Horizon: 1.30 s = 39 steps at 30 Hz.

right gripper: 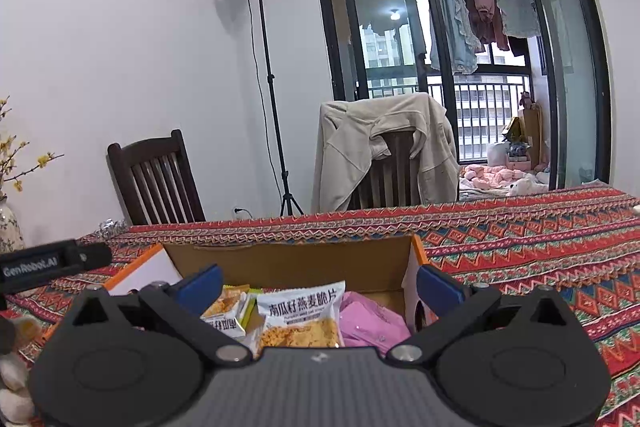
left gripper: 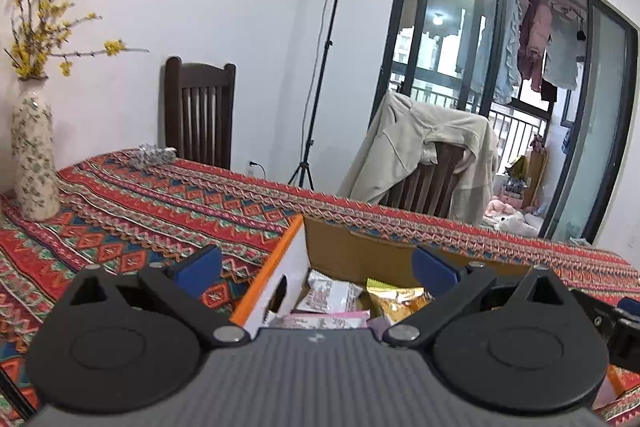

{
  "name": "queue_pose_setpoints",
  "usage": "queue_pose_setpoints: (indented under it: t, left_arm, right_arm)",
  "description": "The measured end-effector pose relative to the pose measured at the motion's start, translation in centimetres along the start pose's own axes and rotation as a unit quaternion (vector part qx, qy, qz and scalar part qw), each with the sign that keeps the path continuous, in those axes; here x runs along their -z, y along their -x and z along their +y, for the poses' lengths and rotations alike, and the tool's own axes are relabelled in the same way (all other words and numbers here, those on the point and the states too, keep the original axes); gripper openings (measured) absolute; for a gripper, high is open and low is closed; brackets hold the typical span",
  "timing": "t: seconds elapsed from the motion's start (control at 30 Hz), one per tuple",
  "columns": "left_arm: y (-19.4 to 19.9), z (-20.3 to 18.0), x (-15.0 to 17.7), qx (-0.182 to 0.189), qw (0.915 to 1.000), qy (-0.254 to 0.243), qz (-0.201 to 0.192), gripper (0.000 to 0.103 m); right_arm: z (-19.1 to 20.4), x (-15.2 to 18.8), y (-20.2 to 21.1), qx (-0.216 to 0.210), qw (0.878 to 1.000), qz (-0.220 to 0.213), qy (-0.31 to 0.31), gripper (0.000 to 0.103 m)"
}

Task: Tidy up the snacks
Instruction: 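Carry both packets into the box and open both tools, then withdraw both tools from the box back over the remaining packets, then grasp a white packet with the right tool while the left tool grasps a gold packet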

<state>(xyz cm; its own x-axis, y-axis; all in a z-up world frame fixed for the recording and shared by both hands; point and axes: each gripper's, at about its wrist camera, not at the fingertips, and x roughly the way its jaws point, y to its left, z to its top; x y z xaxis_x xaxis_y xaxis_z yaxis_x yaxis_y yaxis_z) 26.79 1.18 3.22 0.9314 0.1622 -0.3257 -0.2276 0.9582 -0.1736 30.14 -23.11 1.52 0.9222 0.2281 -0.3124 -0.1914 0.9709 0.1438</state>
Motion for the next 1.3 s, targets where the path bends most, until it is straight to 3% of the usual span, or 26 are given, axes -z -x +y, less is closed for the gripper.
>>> queue_pose_setpoints:
  t: [0.33,0.9,1.1,1.3]
  left_arm:
    - [4.5,1.8,-0.4,0.0,1.0,-0.004,0.0,0.103]
    - [10.4,5.6,5.9,-0.007,0.9973,-0.045,0.058,0.103]
    - [11.2,7.3,7.9,-0.001,0.9967,-0.05,0.065,0.103]
    - [10.4,8.4,8.9,0.013,0.9966,-0.032,0.075,0.103]
  right_arm:
    - [1.5,-0.3,3.7,-0.014,1.0,0.018,0.013,0.103]
    - [2.5,5.5,8.4,-0.038,0.993,0.108,0.03,0.103]
    - [1.9,7.4,9.1,-0.032,0.989,0.145,0.023,0.103]
    - [3.7,8.0,8.7,-0.04,0.985,0.162,0.043,0.103]
